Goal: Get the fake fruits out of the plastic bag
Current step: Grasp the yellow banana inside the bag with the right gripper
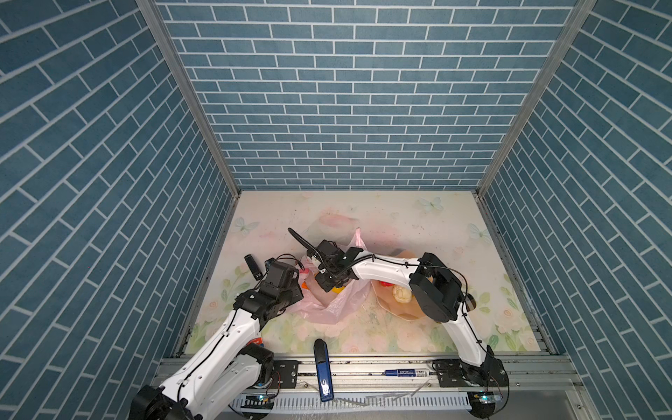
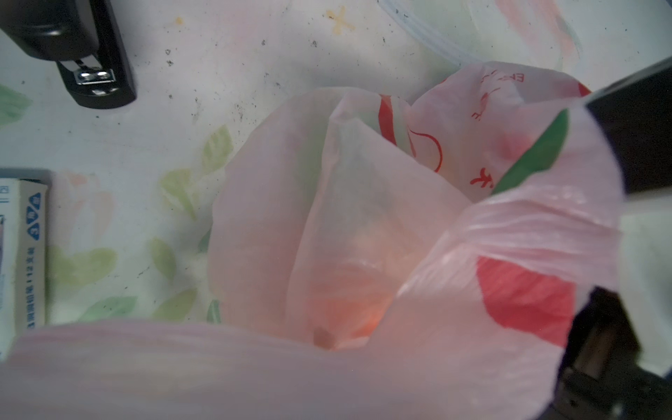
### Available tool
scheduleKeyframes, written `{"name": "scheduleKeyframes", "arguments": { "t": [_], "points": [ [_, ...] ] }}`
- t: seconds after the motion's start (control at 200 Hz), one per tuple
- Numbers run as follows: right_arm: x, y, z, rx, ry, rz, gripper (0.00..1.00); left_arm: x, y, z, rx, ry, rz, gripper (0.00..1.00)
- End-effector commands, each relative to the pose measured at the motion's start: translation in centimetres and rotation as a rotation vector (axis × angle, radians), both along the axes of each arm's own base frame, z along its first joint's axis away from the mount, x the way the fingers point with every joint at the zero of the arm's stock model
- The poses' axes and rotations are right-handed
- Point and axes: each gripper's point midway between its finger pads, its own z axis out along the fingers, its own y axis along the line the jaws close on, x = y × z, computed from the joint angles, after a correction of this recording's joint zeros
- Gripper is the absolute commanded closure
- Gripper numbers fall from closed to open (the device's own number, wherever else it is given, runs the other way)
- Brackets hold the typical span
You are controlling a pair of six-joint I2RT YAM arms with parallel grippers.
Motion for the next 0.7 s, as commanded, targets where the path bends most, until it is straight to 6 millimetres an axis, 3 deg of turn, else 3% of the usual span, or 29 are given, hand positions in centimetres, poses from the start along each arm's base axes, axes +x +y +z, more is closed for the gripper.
{"name": "scheduleKeyframes", "arguments": {
  "t": [0.0,0.695],
  "points": [
    [-0.5,0.3,4.4,0.065,-0.02,0.062,0.72,0.9,0.2,1.2,0.018,-0.035,0.015,1.0],
    [-1.8,-1.2,9.4,0.121,-0.005,0.127,0.76,2.5,0.6,2.9,0.055,-0.067,0.055,1.0]
  ]
}}
